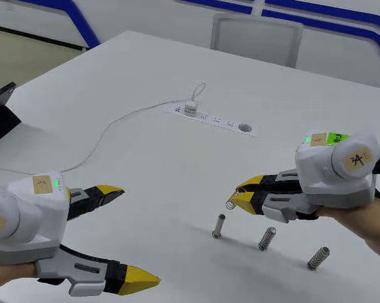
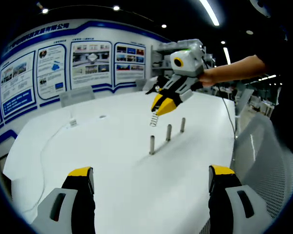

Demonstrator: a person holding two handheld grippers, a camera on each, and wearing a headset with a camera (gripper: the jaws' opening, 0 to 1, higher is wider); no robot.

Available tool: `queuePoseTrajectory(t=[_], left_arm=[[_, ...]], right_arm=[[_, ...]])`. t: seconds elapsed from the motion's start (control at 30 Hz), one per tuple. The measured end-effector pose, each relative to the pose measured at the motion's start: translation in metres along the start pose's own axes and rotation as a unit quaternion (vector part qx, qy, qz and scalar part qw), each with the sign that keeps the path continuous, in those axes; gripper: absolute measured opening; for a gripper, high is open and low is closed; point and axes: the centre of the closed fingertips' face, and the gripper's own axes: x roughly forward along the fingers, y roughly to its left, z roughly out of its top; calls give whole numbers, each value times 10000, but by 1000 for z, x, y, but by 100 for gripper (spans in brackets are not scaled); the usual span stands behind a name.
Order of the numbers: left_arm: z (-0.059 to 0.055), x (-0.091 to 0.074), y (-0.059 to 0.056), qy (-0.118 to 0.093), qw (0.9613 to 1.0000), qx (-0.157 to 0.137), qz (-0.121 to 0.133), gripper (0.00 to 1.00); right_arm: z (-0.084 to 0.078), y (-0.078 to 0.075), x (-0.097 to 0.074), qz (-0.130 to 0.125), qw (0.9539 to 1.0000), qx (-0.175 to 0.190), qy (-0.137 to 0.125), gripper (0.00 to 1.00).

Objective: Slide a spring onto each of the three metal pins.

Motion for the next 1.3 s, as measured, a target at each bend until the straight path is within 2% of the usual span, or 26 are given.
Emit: queuePoseTrajectory(t=[0.13,0.23,0.4,0.67,0.8,1.0,1.17,1.3], left_arm=[[-3,-3,4,13,10000,-27,83,100],[-6,-5,6,34,9999,-89,129,100],[-10,-6,4,73,9998,-135,126,100],[-16,-6,0,122,9996,-232,87,100],[-17,-5,0,142,9996,-223,78,100],[-13,-3,-3,43,9995,-328,20,100],[-16,-2,-3,82,9994,-335,3,100],[-13,-2,-4,-8,9991,-426,-16,100]], right_arm=[[-7,-2,7,-9,9999,100,125,10],[-10,3,12,73,9997,134,200,10],[-20,7,16,134,9992,114,371,10],[-18,8,20,143,9991,188,360,11],[-21,10,24,174,9988,152,434,11],[-31,12,32,144,9977,110,653,11],[-36,12,37,128,9970,71,760,11],[-40,13,41,120,9964,32,834,11]])
